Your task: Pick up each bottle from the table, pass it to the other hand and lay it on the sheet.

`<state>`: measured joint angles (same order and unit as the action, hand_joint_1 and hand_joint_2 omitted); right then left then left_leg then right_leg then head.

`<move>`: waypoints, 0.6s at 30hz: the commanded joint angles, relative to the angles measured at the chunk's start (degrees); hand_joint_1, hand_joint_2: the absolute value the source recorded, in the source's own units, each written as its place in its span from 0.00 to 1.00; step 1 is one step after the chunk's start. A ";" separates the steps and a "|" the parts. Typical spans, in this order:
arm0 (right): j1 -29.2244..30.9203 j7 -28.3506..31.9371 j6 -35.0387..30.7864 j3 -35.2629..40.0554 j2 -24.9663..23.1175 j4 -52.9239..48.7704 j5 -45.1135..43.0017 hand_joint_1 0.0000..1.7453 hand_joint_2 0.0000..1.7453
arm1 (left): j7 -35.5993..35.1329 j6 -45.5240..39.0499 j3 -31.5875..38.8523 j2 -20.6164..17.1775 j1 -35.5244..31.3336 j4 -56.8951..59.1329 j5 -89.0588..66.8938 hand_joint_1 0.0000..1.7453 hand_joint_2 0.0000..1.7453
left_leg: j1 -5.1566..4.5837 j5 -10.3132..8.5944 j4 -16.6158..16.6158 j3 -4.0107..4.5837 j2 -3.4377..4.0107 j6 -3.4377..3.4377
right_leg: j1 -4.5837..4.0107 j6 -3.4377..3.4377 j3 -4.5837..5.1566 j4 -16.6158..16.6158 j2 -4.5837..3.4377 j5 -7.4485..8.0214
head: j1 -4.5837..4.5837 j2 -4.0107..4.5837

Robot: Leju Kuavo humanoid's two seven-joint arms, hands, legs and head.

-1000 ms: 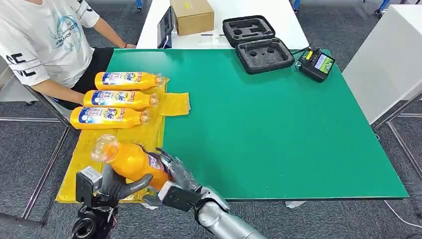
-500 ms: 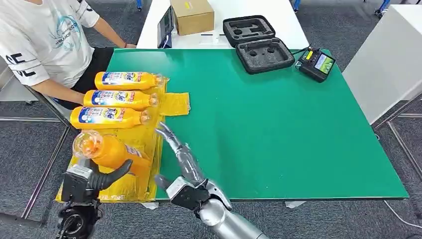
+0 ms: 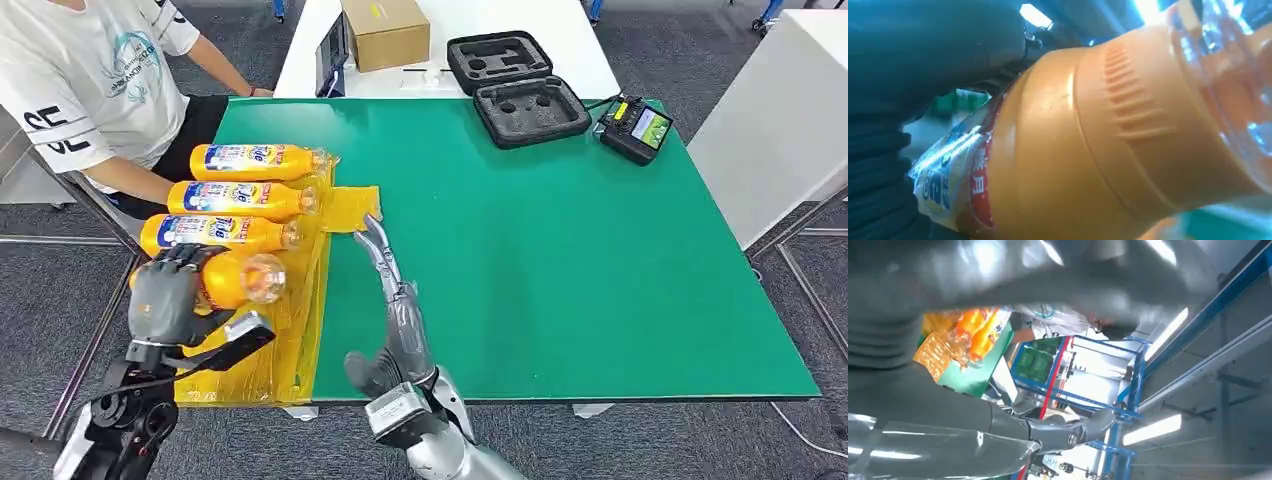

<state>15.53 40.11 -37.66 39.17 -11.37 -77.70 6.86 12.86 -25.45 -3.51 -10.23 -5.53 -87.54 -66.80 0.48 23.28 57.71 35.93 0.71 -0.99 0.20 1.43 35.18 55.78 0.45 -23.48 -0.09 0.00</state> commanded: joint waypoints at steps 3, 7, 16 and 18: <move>-0.43 -0.11 1.16 -0.50 1.55 -1.10 -1.48 0.00 1.00 | -5.74 10.12 -10.58 -4.85 -8.77 13.45 -15.93 1.00 1.00 | 0.00 -0.01 -0.07 -0.14 -0.27 0.02 | 0.01 -0.01 -0.20 -0.04 0.22 -0.08 | 0.00 0.00; -0.61 -0.11 1.41 -0.94 1.49 -0.82 -1.52 0.00 1.00 | -4.82 13.82 -12.37 -5.07 -10.44 16.47 -16.45 1.00 1.00 | 0.00 0.06 -0.09 -0.32 -0.28 0.03 | 0.02 -0.02 -0.37 -0.04 0.19 -0.14 | 0.00 0.00; -0.82 -0.11 1.56 -1.36 1.34 -0.43 -1.65 0.00 1.00 | -4.12 18.67 -14.56 -5.58 -13.35 20.76 -17.61 1.00 1.00 | 0.00 0.01 -0.04 -0.10 -0.12 0.02 | 0.00 -0.01 -0.12 -0.03 0.09 -0.04 | 0.00 0.00; -0.82 -0.11 1.56 -1.36 1.34 -0.43 -1.65 0.00 1.00 | -4.12 18.67 -14.56 -5.58 -13.35 20.76 -17.61 1.00 1.00 | 0.00 0.04 -0.04 -0.18 -0.17 0.02 | 0.00 -0.01 -0.21 -0.03 0.12 -0.08 | 0.02 0.00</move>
<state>14.29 40.11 -36.30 39.08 -11.08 -78.95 5.70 8.61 -7.34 -14.47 -14.75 -14.66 -73.37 -84.24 0.48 23.28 57.71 35.94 0.72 -0.98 0.20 1.43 35.20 55.78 0.44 -23.48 -0.07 0.00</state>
